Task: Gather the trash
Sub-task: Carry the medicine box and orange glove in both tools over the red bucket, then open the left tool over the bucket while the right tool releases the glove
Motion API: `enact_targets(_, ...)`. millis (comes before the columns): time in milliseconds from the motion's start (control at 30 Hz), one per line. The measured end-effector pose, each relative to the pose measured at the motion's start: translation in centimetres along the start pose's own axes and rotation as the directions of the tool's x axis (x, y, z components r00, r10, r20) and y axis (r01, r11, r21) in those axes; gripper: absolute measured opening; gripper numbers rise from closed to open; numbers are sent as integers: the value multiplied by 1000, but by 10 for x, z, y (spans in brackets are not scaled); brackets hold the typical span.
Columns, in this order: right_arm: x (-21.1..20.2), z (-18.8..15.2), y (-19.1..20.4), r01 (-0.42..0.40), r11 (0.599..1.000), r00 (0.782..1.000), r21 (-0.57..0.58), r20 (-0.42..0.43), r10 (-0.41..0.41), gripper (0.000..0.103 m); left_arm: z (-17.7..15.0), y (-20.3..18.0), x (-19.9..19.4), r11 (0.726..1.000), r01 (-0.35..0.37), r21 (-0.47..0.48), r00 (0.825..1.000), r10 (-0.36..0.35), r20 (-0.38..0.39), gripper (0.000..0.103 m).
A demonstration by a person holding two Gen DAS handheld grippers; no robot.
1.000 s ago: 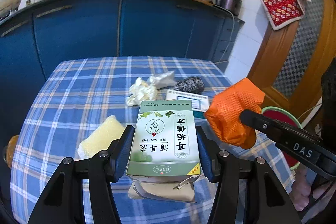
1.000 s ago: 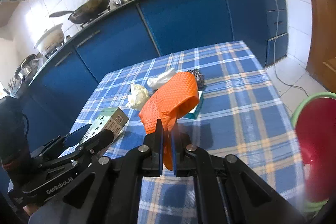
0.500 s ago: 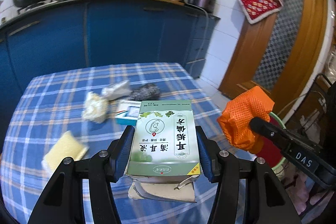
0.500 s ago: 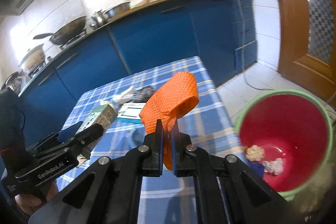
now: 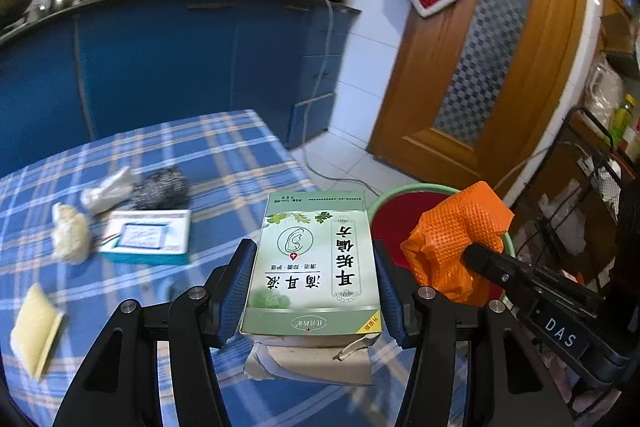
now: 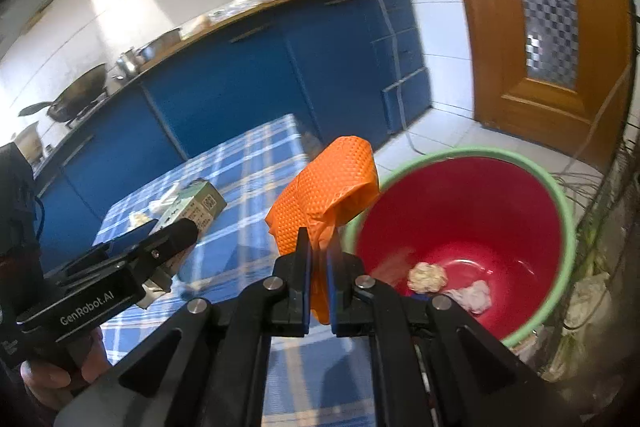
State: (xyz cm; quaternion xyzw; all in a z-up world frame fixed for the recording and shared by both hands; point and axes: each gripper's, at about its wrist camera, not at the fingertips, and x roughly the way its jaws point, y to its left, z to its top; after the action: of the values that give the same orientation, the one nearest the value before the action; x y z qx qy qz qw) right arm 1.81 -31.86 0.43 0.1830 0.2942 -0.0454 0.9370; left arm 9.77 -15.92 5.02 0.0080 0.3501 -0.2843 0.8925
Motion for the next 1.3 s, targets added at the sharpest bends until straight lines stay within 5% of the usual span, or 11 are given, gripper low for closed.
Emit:
enact_targets(367,1,-9,-50,113,990,994,79,-18,-112,9,0,-43,47,996,65,58,995,-60,-86,58)
enact_targets(900,17,-21,-90,173,970,982,169,-104,-157,19,-12,-78,93,988,107,112,978,-84,-192,60)
enact_targets(1000,16,-22,-95,168,967,983,190,-106,-150,31,-13,-80,93,987,106,117,979,-82,-189,66)
enact_targets(1300,11,-20,-97,169,963,984,208,-91,-153,35,-8,-76,84,988,111,107,983,-94,-160,67)
